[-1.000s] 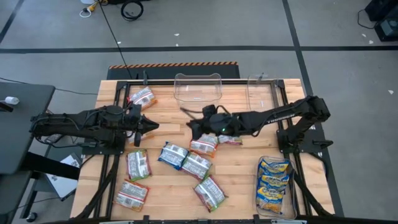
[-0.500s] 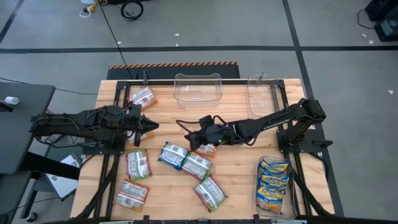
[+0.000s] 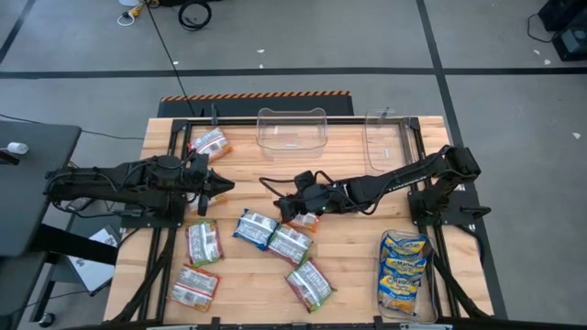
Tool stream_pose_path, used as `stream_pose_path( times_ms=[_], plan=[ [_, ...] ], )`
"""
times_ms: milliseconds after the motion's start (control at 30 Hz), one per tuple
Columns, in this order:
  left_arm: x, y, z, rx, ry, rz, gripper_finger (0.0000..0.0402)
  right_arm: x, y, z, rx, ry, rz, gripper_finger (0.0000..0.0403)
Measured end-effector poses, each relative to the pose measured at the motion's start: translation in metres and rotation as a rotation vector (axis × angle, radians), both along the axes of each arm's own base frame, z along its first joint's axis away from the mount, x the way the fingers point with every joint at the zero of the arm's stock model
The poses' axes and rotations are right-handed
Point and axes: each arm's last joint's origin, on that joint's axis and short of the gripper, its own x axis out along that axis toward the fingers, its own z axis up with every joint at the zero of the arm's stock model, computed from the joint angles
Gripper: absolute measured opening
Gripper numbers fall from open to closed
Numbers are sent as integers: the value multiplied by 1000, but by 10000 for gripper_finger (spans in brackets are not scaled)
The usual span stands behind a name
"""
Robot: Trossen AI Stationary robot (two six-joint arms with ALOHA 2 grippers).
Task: Sort Maruchan noodles
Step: Put the bottom right blue noodle pack into the bottom right transparent bin
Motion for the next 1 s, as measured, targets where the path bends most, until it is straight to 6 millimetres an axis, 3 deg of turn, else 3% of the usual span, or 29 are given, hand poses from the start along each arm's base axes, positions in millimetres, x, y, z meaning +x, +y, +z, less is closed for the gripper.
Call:
stream_pose_path(
  times_ms=[600,867,1000],
  plan=[
    [0,0,0,0,0,0,41,1,1,2,34,-27,4,139],
    [0,0,0,0,0,-1,41,3,-11,2,-278,41,186,139],
    [0,0,0,0,0,0,41,3,-5,1,-442,68,356,139]
  ],
)
